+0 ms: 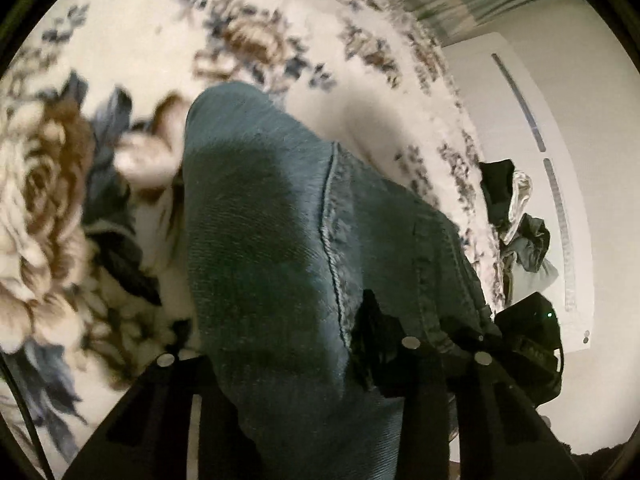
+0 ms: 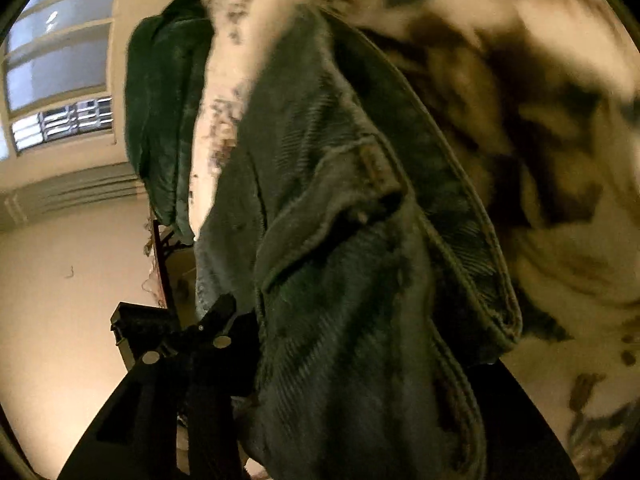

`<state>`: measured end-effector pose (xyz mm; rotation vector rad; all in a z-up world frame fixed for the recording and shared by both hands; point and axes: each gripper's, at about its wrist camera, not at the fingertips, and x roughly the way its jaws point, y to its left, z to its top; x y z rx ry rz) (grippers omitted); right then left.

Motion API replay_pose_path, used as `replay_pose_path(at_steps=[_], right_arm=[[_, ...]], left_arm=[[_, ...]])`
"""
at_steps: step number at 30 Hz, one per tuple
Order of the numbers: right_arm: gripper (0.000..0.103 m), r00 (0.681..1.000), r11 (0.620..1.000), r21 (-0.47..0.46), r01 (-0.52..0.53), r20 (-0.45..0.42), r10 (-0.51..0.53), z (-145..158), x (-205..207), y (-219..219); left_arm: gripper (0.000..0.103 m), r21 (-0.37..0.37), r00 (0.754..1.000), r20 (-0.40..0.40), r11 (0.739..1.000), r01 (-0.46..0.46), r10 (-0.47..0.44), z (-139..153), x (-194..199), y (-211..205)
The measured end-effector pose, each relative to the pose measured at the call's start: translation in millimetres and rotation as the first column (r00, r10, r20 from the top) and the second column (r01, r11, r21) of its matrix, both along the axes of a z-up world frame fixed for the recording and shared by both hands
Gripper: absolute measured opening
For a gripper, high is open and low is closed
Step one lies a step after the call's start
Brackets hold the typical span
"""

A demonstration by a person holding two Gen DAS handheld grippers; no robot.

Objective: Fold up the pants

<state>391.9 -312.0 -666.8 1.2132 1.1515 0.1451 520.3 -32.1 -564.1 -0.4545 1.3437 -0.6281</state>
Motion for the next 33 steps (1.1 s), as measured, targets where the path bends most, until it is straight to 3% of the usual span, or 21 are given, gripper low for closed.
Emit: replay_pose_path(at_steps=[6, 9, 15, 21, 27, 33], right_arm=[[0.045, 0.996, 0.998, -0.037, -0.057, 0.069, 0.059, 54.4, 18.7, 2.6], [0.045, 0.989, 0.994, -0.062, -0.095, 0.108, 0.101, 78.3, 40.0, 29.5], [0.045, 0.972, 0.988, -0.041, -0.147, 0.181, 0.152, 104.4, 110.2, 118.6], [0.045, 0.945, 0.979, -0.032, -0.201, 0.258, 0.202, 109.4, 199.9, 244.8], [0.045, 0.925, 0.974, -0.034, -0.225, 0.306, 0.224, 82.8, 295.3, 370.4], [0.045, 0.933, 0.973, -0.072, -0.218, 0.276, 0.23, 17.9, 347.5, 443.3]], left_arm=[[0.033, -0.019, 0.999, 0.036, 0.999, -0.028, 0.029, 32.4, 15.0, 34.5], [0.033, -0.022, 0.996, 0.064, 0.998, -0.059, 0.06, 49.1, 30.9, 65.9], [0.033, 0.001, 0.984, 0.141, 0.994, -0.114, 0.112, 76.3, 82.5, 167.9], [0.033, 0.018, 0.974, 0.174, 0.989, -0.148, 0.143, 78.6, 155.6, 288.9], [0.033, 0.068, 0.974, 0.187, 0.988, -0.14, 0.125, 54.9, 243.0, 391.5], [0.034, 0.076, 0.993, 0.099, 0.995, -0.064, 0.056, -39.3, 300.0, 441.5]])
